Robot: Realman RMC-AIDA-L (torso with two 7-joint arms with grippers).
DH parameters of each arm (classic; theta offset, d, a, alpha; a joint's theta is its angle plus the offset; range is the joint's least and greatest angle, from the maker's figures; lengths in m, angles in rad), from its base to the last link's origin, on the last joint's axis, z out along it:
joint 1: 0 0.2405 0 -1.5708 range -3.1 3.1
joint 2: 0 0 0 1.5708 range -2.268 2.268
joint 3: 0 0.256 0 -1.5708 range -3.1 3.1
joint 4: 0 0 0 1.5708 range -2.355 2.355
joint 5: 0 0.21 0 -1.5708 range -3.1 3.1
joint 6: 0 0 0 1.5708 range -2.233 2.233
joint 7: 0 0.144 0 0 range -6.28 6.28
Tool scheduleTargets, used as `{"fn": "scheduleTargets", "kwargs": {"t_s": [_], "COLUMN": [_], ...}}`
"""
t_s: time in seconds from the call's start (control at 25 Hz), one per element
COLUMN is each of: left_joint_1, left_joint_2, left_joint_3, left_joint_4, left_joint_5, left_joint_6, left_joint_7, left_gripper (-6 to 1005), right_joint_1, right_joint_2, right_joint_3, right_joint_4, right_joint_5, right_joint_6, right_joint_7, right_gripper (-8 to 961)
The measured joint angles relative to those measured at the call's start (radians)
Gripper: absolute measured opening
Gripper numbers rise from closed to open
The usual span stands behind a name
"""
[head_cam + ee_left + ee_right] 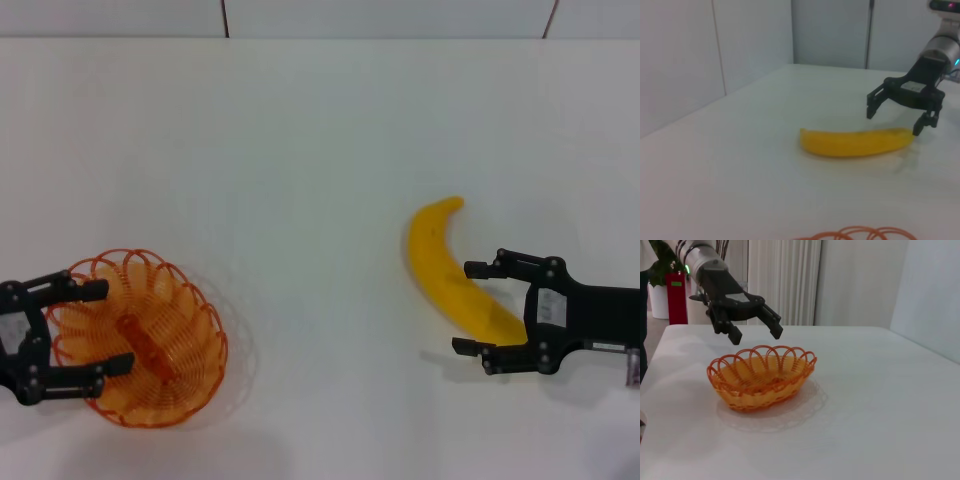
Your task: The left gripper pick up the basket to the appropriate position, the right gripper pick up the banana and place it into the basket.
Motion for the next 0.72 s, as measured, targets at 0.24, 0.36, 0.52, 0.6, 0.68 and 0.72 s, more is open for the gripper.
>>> {"fn": "scheduleTargets", "kwargs": {"t_s": [0.24, 0.36, 0.52, 0.6, 0.68, 0.72], "left_joint_1": [-0.006, -0.007, -0.007, -0.008, -0.008, -0.01], "left_joint_2": [0.0, -0.001, -0.001, -0.001, -0.001, -0.001], "left_joint_3": [-0.019, -0.025, -0.025, -0.026, -0.03, -0.04], "left_joint_4": [-0.051, -0.051, -0.052, -0.052, -0.052, -0.052], "left_joint_5": [-0.006, -0.004, -0.002, -0.003, -0.01, -0.02], "left_joint_6": [0.0, 0.0, 0.0, 0.0, 0.001, 0.001], "left_joint_7": [0.048, 0.049, 0.049, 0.049, 0.047, 0.04], "left_gripper": [881, 876, 871, 868, 865, 864], "right_joint_1": [0.0, 0.0, -0.001, -0.001, -0.001, -0.001], "right_joint_2": [0.001, 0.001, 0.0, 0.0, 0.0, 0.0], "right_joint_3": [0.001, 0.001, 0.001, 0.001, 0.001, 0.001], "right_joint_4": [0.011, 0.012, 0.012, 0.012, 0.012, 0.012], "right_joint_5": [0.0, 0.001, 0.003, 0.003, 0.003, 0.003], "right_joint_6": [0.002, 0.001, 0.0, 0.0, 0.0, -0.001], "right_joint_7": [-0.001, -0.001, -0.001, -0.001, -0.001, -0.001], "right_gripper": [890, 890, 891, 891, 891, 891]}}
